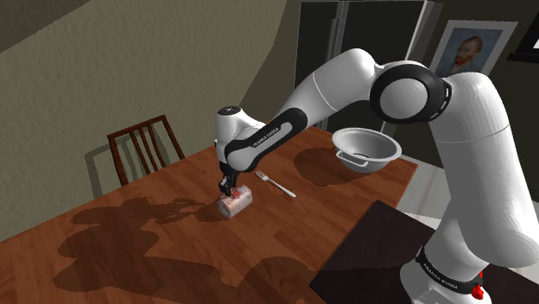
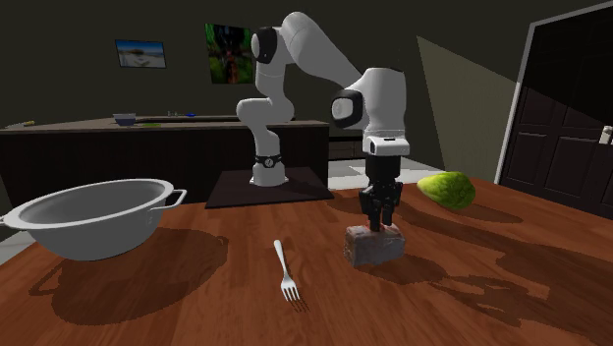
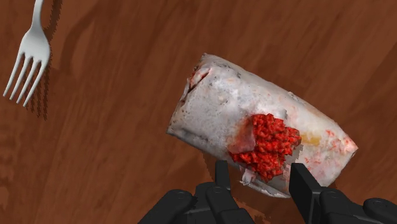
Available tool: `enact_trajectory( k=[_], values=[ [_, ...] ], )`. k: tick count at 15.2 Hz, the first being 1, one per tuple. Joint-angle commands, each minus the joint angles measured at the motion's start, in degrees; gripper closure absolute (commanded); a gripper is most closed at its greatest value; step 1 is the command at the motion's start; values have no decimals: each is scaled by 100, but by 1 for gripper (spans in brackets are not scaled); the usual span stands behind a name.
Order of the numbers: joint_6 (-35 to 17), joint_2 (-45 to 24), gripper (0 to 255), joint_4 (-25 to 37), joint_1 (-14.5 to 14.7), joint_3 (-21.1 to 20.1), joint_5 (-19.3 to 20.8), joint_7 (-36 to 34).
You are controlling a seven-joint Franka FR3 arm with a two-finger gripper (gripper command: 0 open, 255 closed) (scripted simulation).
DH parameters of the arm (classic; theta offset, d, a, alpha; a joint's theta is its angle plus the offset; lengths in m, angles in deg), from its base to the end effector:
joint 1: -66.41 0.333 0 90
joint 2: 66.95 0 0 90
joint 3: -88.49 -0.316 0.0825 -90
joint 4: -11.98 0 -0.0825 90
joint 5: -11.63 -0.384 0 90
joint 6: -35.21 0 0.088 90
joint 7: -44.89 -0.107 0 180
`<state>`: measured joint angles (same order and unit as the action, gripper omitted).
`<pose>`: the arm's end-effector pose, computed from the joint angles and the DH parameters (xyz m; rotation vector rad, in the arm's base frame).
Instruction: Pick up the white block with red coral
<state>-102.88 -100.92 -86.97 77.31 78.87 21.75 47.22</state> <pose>0.6415 0.2264 0.2540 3.0276 0.7595 0.1649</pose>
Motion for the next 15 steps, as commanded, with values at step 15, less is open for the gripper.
enact_trajectory(
  k=[15],
  values=[
    [736, 568, 255, 164, -68, -101, -156, 118]
  ],
)
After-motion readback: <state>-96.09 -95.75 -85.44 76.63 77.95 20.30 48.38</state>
